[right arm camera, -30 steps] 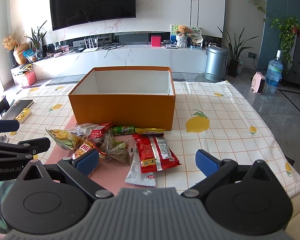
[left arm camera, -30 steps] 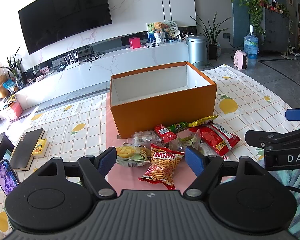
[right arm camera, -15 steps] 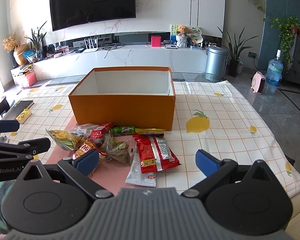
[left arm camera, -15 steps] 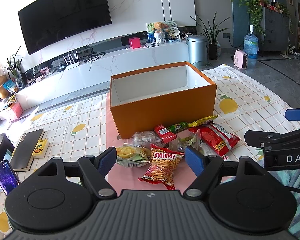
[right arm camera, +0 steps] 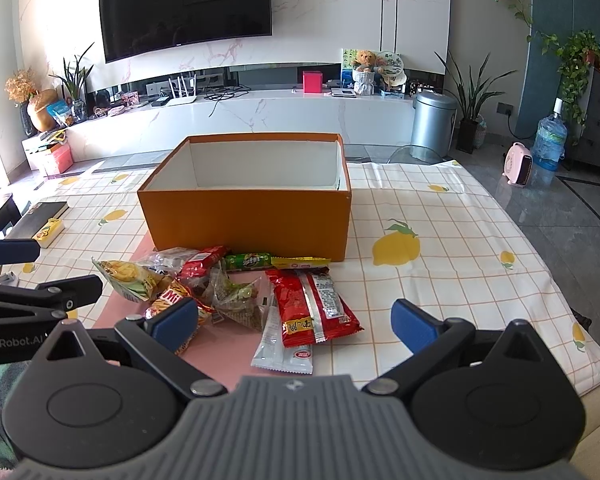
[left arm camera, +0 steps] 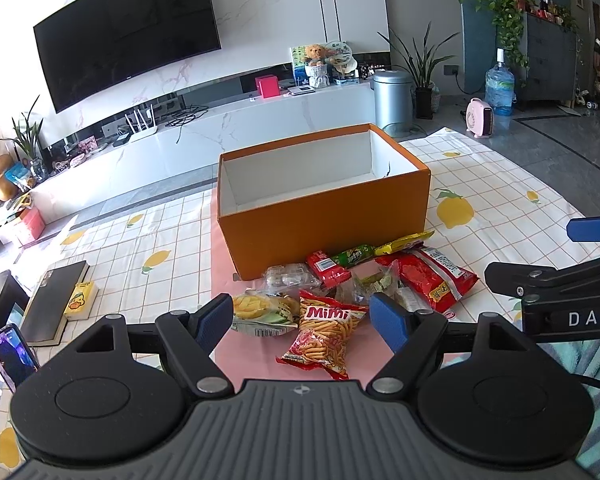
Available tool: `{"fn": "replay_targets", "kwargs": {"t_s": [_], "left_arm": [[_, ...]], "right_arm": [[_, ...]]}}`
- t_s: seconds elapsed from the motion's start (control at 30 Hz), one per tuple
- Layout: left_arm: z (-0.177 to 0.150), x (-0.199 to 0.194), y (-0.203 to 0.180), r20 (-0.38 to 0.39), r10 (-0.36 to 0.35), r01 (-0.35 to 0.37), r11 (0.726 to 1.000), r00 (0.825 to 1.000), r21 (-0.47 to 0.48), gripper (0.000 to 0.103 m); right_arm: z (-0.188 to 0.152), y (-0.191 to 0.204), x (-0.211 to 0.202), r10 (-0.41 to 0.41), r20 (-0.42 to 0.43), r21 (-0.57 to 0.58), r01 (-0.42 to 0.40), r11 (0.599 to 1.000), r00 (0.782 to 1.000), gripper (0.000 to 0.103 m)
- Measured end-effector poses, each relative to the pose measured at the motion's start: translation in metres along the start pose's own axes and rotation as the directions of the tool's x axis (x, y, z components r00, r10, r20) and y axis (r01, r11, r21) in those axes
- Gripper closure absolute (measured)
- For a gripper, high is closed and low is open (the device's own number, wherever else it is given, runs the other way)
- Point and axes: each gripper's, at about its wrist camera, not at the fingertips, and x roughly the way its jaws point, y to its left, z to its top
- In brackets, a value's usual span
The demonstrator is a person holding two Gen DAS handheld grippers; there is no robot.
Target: Organize snacks
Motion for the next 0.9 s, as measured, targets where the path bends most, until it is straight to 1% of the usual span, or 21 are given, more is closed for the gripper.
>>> {"fn": "replay_targets", "kwargs": {"t_s": [0.9], "left_arm": [[-0.0015, 0.0024, -0.0022, -0.005, 0.001, -0.001, 1.000, 1.000, 0.006, 0.012]], "right_arm": [[0.0003, -0.0069, 0.0042, 0.005, -0.012, 0.025, -0.005, 1.000, 1.000, 0.004]]}}
